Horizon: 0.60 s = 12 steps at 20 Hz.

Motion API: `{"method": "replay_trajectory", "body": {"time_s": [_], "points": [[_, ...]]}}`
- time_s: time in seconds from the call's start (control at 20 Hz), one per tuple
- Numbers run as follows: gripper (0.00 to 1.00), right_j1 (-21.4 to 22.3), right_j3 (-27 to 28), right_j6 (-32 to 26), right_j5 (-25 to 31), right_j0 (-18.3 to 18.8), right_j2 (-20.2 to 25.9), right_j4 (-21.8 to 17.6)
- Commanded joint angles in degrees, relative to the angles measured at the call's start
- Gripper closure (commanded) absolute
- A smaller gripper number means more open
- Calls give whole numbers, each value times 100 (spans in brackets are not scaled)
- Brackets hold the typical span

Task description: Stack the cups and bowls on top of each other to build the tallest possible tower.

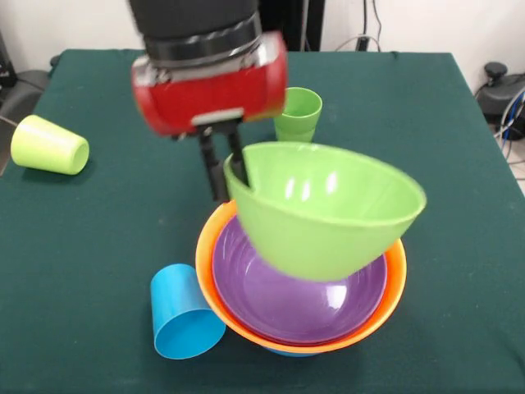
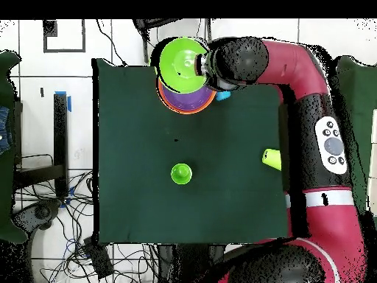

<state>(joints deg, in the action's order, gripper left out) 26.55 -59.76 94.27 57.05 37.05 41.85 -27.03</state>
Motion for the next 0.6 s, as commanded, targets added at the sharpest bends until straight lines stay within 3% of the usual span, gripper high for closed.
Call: {"method": "replay_trajectory", "body": {"time_s": [0.05,0.6], "points": [[100,-485,623,-697,-246,-26,-406,-530],[100,-686,673,-780,-254,65,-225,-443]]}}
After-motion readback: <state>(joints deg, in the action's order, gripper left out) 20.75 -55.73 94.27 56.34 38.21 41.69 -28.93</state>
